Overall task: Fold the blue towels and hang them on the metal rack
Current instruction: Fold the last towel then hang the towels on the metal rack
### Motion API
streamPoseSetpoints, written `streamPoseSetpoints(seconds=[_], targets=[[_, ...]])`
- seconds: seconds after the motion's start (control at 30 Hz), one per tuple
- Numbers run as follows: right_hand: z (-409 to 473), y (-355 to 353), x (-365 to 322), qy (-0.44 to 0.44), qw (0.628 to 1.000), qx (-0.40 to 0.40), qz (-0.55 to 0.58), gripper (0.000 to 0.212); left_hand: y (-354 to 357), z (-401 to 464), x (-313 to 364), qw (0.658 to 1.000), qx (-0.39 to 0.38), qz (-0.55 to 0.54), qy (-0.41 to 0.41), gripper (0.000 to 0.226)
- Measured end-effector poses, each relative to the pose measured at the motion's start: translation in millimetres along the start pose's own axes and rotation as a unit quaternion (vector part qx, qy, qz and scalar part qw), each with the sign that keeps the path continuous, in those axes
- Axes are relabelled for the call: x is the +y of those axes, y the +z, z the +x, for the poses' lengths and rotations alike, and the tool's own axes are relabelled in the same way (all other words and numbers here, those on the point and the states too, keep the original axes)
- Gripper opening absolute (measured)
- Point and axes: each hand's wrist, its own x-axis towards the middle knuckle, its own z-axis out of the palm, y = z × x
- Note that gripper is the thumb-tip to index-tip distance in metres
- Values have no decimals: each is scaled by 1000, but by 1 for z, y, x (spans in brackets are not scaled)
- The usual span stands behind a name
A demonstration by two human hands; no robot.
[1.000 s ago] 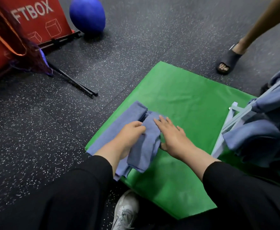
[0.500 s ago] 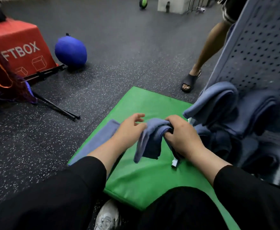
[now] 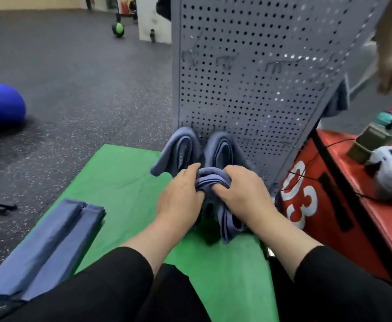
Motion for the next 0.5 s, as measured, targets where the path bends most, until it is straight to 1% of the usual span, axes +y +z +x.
streamPoseSetpoints(seconds=[0.07,0.17,0.2,0.3,0.37,0.5], targets=[[-5,-17,22,11,1000,15,-5,23,8,3,18,1000,-5,-4,22,59],[-9,-38,53,16,999,44,5,13,16,9,41,997,-5,-40,58,52],[-9,-44,61,17,998,54,10,13,18,11,48,997,-5,-54,62,50],[-3,-58,77,26,995,91,16,15,23,20,67,995,-2,-84,59,49],[4,-66,84,20,992,121,23,18,25,30,78,994,15,-95,58,47],[26,-80,95,18,984,164,67,25,24,54,102,985,41,-164,20,32]])
